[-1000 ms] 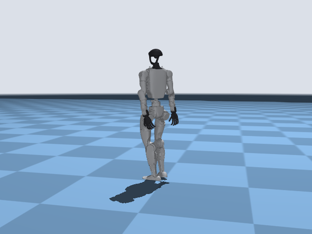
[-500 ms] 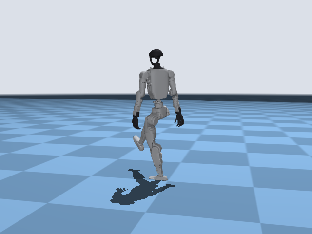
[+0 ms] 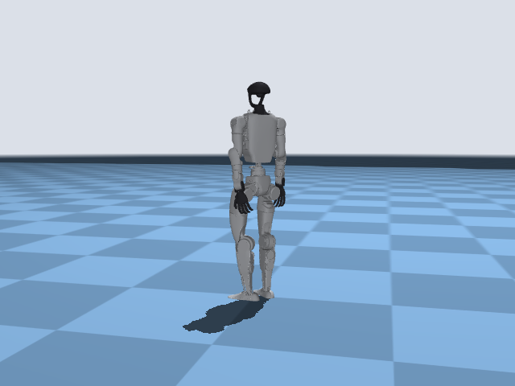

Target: In place motions

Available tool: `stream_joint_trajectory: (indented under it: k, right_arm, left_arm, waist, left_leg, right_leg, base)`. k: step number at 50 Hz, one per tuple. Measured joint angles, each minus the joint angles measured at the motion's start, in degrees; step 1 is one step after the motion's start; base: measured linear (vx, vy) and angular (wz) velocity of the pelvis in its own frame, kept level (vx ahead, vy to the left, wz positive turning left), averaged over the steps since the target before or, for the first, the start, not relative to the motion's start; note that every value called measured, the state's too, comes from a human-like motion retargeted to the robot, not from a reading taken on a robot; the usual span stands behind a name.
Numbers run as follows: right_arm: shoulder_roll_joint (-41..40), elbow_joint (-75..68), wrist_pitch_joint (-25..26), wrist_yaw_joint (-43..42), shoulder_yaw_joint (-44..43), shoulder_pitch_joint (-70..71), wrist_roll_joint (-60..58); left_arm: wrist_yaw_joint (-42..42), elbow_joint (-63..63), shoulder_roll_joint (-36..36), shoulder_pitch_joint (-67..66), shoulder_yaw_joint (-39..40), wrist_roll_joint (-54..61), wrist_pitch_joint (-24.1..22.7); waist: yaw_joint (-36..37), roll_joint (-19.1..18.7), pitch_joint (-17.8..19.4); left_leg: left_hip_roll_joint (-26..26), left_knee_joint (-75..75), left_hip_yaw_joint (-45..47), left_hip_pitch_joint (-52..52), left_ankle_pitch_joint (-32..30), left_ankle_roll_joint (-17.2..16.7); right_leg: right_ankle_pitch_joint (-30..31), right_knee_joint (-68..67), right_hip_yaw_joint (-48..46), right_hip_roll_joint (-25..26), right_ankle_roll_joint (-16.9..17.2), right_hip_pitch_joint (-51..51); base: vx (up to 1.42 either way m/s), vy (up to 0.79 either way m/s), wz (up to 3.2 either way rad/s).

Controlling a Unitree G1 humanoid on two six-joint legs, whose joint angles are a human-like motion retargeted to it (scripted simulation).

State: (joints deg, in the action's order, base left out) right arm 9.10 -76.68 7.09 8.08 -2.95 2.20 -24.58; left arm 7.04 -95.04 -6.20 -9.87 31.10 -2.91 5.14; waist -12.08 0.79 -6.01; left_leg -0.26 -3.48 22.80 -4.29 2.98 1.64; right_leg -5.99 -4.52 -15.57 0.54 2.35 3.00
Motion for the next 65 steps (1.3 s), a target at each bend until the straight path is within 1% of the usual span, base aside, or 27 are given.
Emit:
stream_joint_trajectory:
  k: [2, 4, 8, 11, 15, 22, 32, 38, 47, 65]
  right_arm:
    - [0.1, 1.6, -0.7, 0.4, 0.7, 0.0, 0.1]
    - [0.3, 1.8, -1.1, 0.6, 0.9, -0.3, -0.2]
    - [0.9, -1.1, -0.3, 0.8, -0.4, -1.2, -0.5]
    - [0.9, -3.8, 0.7, 0.4, -0.9, -1.1, -0.5]
    - [0.9, -6.1, 1.3, 0.5, -0.5, -1.4, -1.1]
    - [0.4, -8.1, 1.7, 0.0, -0.3, -2.8, -1.9]
    - [0.3, -8.0, 1.8, 0.5, 0.2, -2.8, -2.8]
    - [0.6, -7.4, 2.0, 0.9, 0.6, -2.2, -3.0]
    - [0.0, -6.1, 2.2, 1.8, 1.5, -1.9, -3.1]
    - [-0.3, -6.1, 1.9, 1.9, 2.0, -1.7, -3.6]
  left_arm:
    - [0.5, 1.7, 0.1, 1.2, -0.8, -0.9, 0.0]
    - [0.2, 3.3, 0.1, 2.6, -1.8, -2.7, 0.3]
    - [-0.3, 6.8, 0.4, 5.6, -5.8, -3.9, 0.0]
    - [0.7, 9.8, 1.2, 8.0, -8.0, -2.6, -0.7]
    - [2.4, 13.3, 2.1, 9.8, -9.6, -2.1, -1.5]
    - [2.0, 13.3, 1.7, 9.6, -12.4, -4.7, -2.3]
    - [0.4, 4.4, 0.8, 7.4, -9.9, -5.1, -1.1]
    - [0.5, 1.6, 0.9, 5.7, -8.0, -4.5, -0.2]
    - [1.7, 2.0, 0.5, 5.2, -7.6, -5.5, 0.7]
    - [2.9, 6.2, 1.4, 8.0, -10.0, -5.8, 0.1]
  waist:
    - [-0.9, -0.4, 0.3]
    - [-1.7, -0.5, -0.3]
    - [0.2, -0.2, -1.7]
    - [1.3, 0.1, -1.0]
    - [0.8, -0.6, -0.5]
    - [0.6, -1.9, -1.5]
    - [0.4, -3.5, -1.5]
    - [0.6, -4.4, -1.7]
    - [1.0, -3.8, -1.5]
    - [1.2, -3.1, -2.6]
  left_leg:
    - [0.4, -0.2, -0.7, -0.5, 0.1, -0.6]
    - [0.1, 0.0, -1.6, -1.0, 0.2, -0.9]
    - [-0.1, 0.0, -2.9, -2.1, -0.1, -1.6]
    - [-0.1, -0.1, -3.1, -2.2, -0.6, -1.8]
    - [0.2, -0.2, -3.5, -2.1, -0.8, -2.0]
    - [0.5, 0.2, -2.9, -2.1, -0.9, -2.0]
    - [0.6, 0.9, -1.4, -1.7, -0.2, -1.8]
    - [0.5, 1.9, -1.0, -1.6, 0.5, -1.6]
    - [-0.1, 1.8, -0.9, -1.5, 0.8, -1.3]
    - [-1.2, 3.1, -1.3, -1.2, 0.6, -0.7]
  right_leg:
    - [-0.2, 0.9, -0.2, 0.1, -0.4, 0.0]
    - [-0.4, 2.0, -1.1, 0.2, -1.1, -0.1]
    - [-0.8, 2.3, -1.7, -0.1, -1.3, 0.7]
    - [-1.0, 2.2, -1.9, -0.1, -1.5, 0.5]
    - [-1.1, 2.4, -2.2, 0.1, -1.6, 0.1]
    - [-1.0, 2.3, -1.9, 0.4, -1.6, 0.5]
    - [-0.4, 2.1, -0.4, 0.8, -1.7, 1.1]
    - [0.0, 1.8, 0.5, 1.0, -1.7, 2.0]
    - [0.8, 1.9, 0.3, 0.2, -1.7, 1.9]
    - [1.3, 1.8, -0.3, -0.6, -1.1, 1.8]
  base:
    - [-0.29, 0.03, 0.29]
    - [-0.14, 0.06, 0.48]
    - [-0.07, 0.06, 0.3]
    - [-0.12, 0.03, 0.09]
    - [-0.05, 0.06, 0.08]
    - [0.01, 0.07, -0.09]
    - [0.0, 0.04, -0.1]
    - [0.02, 0.0, -0.03]
    - [0.07, -0.02, 0.0]
    - [0.05, -0.02, 0.03]
